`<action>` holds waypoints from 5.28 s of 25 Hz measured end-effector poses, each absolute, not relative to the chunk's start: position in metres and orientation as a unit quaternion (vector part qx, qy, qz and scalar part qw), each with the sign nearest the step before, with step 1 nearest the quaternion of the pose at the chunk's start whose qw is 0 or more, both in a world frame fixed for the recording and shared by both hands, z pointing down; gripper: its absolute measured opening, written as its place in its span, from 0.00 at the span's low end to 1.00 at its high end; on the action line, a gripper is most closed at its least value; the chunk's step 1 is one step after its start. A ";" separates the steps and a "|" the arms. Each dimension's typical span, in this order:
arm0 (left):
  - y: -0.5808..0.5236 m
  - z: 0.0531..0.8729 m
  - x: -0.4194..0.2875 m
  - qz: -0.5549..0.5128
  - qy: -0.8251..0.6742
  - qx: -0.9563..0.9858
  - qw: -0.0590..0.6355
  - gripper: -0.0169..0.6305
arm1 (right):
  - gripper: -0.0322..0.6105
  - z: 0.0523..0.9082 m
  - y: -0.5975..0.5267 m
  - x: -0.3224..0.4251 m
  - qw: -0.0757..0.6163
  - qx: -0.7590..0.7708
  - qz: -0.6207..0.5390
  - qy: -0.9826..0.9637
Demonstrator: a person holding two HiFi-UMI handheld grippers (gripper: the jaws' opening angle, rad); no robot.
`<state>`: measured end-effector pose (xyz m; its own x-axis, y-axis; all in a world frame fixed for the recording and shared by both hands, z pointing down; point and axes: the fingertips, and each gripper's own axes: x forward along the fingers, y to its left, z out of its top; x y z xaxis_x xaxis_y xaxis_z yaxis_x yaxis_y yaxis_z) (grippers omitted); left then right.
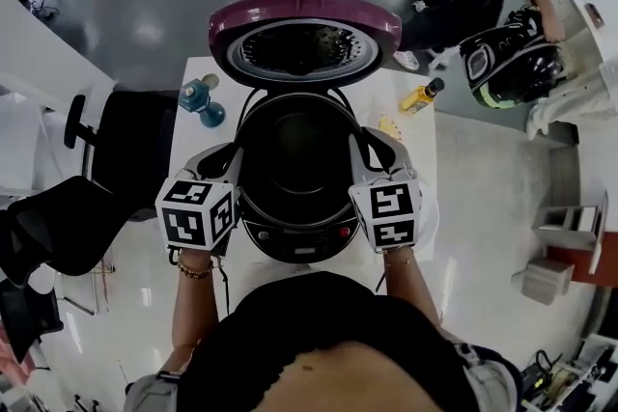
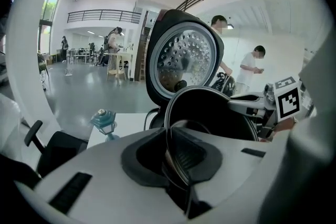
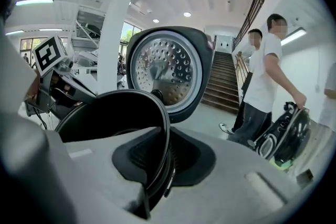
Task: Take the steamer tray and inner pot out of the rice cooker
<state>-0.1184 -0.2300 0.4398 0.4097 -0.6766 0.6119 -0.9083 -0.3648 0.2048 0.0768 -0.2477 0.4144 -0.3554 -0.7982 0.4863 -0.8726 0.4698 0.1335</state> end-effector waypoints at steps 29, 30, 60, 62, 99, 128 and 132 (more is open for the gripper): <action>-0.167 0.353 -0.186 0.076 -0.568 0.791 0.215 0.06 | 0.11 0.297 -0.200 0.007 0.149 0.470 -0.057 -0.868; -0.162 0.349 -0.194 0.071 -0.575 0.787 0.211 0.06 | 0.11 0.292 -0.197 -0.002 0.142 0.462 -0.062 -0.873; 0.010 0.481 -0.390 0.110 -0.671 0.649 0.341 0.06 | 0.10 0.433 -0.094 -0.219 0.169 0.269 0.094 -0.943; 0.008 0.497 -0.392 0.121 -0.661 0.651 0.353 0.06 | 0.10 0.450 -0.094 -0.220 0.180 0.277 0.110 -0.937; -0.053 0.561 -0.411 0.084 -0.635 0.639 0.425 0.07 | 0.18 0.470 -0.113 -0.240 0.161 0.331 0.104 -0.924; -0.175 0.544 -0.371 0.162 -0.627 0.691 0.321 0.09 | 0.15 0.405 -0.120 -0.166 0.087 0.337 0.102 -0.932; -0.173 0.504 -0.377 0.107 -0.642 0.705 0.283 0.15 | 0.14 0.407 -0.122 -0.156 0.091 0.348 0.100 -0.928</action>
<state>-0.3773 -0.1728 0.5041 0.1535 -0.8438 0.5143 -0.9652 -0.0165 0.2608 -0.1563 -0.1223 0.4073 -0.7412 -0.6276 0.2384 -0.6639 0.7378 -0.1220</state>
